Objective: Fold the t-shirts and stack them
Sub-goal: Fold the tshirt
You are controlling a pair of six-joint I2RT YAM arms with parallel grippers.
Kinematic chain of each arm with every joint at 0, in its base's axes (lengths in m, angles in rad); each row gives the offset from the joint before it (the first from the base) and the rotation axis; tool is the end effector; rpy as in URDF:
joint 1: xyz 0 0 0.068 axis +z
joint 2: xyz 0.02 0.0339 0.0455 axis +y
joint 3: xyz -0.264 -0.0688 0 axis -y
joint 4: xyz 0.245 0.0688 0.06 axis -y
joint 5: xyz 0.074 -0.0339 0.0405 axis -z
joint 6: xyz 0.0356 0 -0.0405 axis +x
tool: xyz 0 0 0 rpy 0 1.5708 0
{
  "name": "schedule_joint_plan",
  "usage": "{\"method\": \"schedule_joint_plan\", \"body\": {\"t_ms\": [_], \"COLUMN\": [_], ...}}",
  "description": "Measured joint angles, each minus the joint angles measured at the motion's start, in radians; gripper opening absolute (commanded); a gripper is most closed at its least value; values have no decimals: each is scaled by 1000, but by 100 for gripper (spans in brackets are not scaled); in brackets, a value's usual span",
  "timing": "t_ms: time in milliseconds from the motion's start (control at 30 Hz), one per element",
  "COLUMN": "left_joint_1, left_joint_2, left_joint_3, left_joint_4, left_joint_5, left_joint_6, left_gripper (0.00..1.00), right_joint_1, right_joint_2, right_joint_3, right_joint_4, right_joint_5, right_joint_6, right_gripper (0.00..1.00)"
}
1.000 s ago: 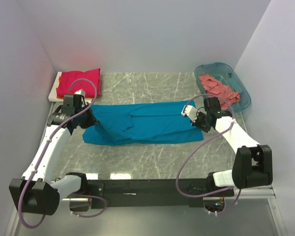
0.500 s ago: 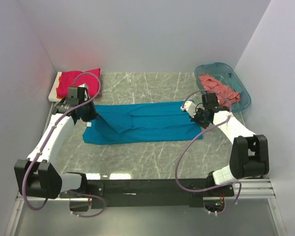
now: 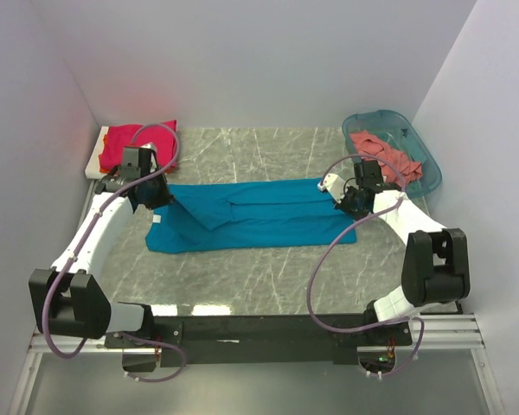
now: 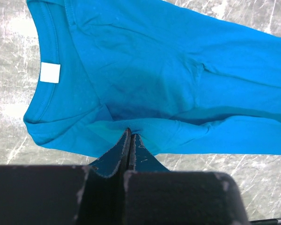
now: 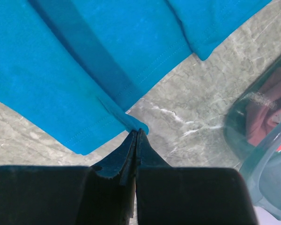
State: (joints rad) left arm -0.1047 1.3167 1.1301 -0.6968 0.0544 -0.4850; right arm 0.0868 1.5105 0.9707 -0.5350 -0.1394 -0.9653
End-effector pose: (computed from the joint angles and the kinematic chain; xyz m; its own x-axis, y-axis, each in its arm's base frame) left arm 0.2733 -0.0307 0.2979 -0.7447 -0.3898 -0.5418 -0.2357 0.9130 -0.3330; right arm 0.2955 0.0307 0.2065 -0.3739 -0.8499 -0.3713 -0.8068 0.4956 -0.3217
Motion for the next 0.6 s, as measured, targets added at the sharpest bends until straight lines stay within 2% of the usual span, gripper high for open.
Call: {"method": "schedule_joint_plan", "body": {"t_ms": [500,600], "left_joint_1": [0,0], "left_joint_2": [23,23], "left_joint_3": [3,3], "left_joint_4": [3,3], "left_joint_5": [0,0], "left_joint_6": [13,16], "left_gripper": [1,1], "right_joint_1": [-6,-6], "right_joint_2": [50,66], "right_joint_3": [11,20], "right_joint_4": [-2,-3], "right_joint_5": [11,11], "right_joint_6": [8,13], "right_gripper": [1,9]}}
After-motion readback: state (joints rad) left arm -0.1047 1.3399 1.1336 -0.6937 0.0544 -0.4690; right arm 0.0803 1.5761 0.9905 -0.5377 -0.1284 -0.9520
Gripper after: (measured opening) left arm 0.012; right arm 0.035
